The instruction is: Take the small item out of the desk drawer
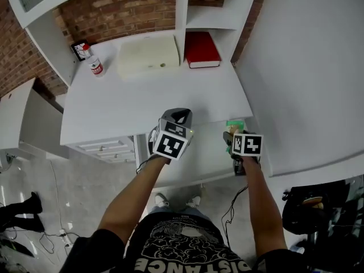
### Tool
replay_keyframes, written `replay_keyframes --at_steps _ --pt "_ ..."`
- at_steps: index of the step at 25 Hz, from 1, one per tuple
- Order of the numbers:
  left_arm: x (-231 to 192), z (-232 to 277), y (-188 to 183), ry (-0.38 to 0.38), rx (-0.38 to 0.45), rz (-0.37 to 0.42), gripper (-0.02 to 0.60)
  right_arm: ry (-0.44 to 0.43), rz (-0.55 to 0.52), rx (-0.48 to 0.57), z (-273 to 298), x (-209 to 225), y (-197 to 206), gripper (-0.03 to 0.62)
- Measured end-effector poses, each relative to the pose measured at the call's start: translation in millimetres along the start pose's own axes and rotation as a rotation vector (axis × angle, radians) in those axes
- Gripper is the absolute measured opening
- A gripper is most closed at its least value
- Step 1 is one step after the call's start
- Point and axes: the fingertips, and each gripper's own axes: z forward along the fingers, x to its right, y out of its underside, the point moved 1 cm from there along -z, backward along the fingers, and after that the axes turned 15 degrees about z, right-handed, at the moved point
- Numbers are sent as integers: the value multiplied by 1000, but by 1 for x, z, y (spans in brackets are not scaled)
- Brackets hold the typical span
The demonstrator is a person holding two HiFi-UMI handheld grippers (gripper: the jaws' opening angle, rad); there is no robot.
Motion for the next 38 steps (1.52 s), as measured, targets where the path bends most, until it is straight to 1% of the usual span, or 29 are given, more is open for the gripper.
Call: replay_keyframes --at_steps 7,12,17,20,25,38 --pt "-6 -14 -19 -27 39 -5 6 -43 -68 171 -46 -32 -47 348" --pt "-17 -24 -36 -49 63 28 6 -143 -73 326 -79 -68 -78 348" --pt "-28 -36 -46 -84 88 35 6 -171 -117 431 -103 -88 -101 348" --pt "-36 -41 -49 -107 99 31 6 -180 -122 484 -115 -93 -113 348" --pt "-50 -48 -52 -134 111 17 6 -203 -130 535 -126 -101 -126 348" --pt "-73 -64 -51 -188 129 -7 6 -217 -142 578 -137 -112 -135 348"
